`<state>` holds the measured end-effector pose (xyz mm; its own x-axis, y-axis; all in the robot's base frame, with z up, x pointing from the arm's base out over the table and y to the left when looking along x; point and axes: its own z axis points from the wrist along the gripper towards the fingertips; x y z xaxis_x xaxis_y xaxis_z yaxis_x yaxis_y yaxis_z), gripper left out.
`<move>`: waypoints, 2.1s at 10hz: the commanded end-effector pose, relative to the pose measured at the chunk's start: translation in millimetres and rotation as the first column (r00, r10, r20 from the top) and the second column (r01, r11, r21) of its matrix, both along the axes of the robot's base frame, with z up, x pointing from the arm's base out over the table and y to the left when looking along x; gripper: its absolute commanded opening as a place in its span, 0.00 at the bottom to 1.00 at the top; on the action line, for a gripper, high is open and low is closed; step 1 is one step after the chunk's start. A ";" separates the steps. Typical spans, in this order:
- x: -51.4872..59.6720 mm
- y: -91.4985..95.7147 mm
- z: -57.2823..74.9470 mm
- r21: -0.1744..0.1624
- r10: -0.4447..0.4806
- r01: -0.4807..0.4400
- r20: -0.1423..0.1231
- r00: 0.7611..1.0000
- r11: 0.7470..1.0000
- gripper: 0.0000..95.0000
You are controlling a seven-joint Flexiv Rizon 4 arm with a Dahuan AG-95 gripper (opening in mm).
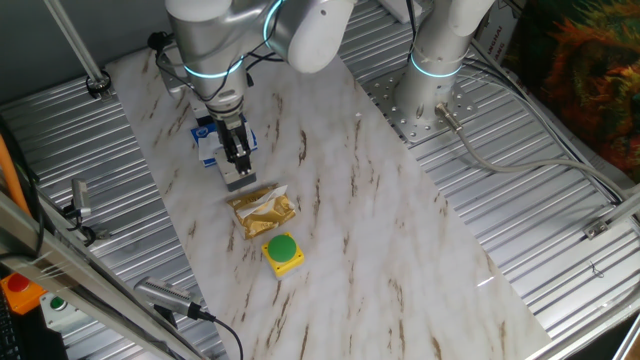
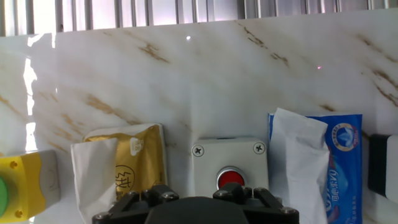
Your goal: Press three buttons from left to right in sequence
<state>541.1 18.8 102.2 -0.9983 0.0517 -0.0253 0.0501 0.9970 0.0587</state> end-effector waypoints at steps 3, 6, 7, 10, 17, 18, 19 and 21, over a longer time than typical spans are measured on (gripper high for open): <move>0.3 -0.2 0.5 0.000 -0.001 0.001 0.000 1.000 1.000 0.60; 0.8 -0.7 -1.7 0.000 -0.001 0.001 0.009 1.000 1.000 0.60; 1.0 -0.8 -2.6 -0.002 -0.001 0.001 0.012 1.000 1.000 0.60; 1.3 -1.0 -3.8 -0.007 0.000 0.000 0.014 1.000 1.000 0.60; 3.6 -1.0 -7.8 -0.026 0.005 -0.005 0.024 1.000 1.000 0.60; 3.8 -1.1 -8.8 -0.032 0.009 -0.008 0.025 1.000 0.999 0.60; 3.9 -1.1 -9.7 -0.019 0.002 -0.001 0.024 1.000 1.000 0.60; 4.0 -1.0 -10.8 -0.015 -0.005 0.006 0.019 1.000 1.000 0.60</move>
